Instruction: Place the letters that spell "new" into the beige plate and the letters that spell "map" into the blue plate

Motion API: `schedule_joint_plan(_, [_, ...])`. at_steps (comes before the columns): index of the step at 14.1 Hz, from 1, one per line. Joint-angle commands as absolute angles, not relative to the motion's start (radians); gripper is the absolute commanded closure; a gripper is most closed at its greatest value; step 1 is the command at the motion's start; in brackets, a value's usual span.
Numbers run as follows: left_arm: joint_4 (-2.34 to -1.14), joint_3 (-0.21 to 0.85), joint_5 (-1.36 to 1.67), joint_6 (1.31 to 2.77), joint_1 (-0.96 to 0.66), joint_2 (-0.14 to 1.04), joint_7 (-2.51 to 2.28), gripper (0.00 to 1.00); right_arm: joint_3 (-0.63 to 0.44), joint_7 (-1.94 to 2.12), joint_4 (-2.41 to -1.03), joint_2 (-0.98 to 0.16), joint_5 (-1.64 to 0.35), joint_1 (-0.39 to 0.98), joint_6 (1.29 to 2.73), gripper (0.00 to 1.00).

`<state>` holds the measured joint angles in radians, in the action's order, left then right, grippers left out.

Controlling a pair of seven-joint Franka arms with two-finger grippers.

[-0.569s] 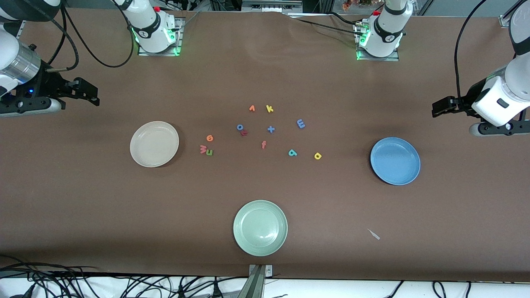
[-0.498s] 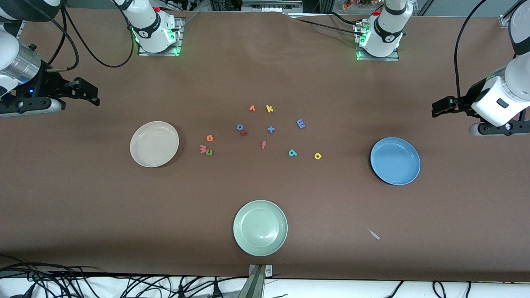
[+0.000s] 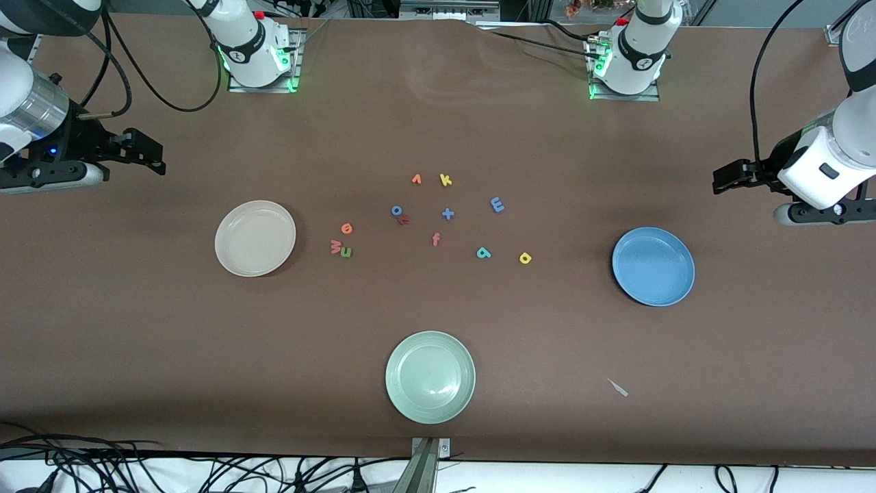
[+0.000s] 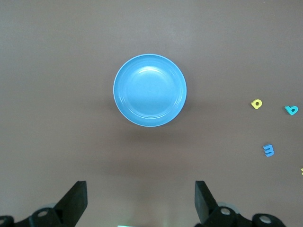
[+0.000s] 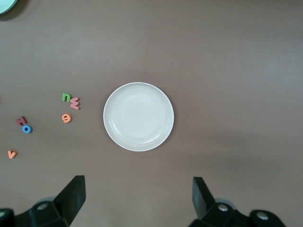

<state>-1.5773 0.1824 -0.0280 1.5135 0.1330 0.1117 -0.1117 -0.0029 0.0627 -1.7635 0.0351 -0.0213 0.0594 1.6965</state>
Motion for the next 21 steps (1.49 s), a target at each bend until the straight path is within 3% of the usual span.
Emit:
schedule_joint_plan(1, [-1.58, 0.179, 0.002, 1.506, 0.135, 0.106, -0.092, 0.0, -0.008, 0.1, -1.744, 0.028, -0.023, 0.061, 1.677, 0.0])
schedule_joint_plan(21, [-1.578, 0.179, 0.002, 1.506, 0.133, 0.106, -0.092, 0.0, -0.015, 0.1, -1.761, 0.035, -0.031, 0.058, 1.686, 0.0])
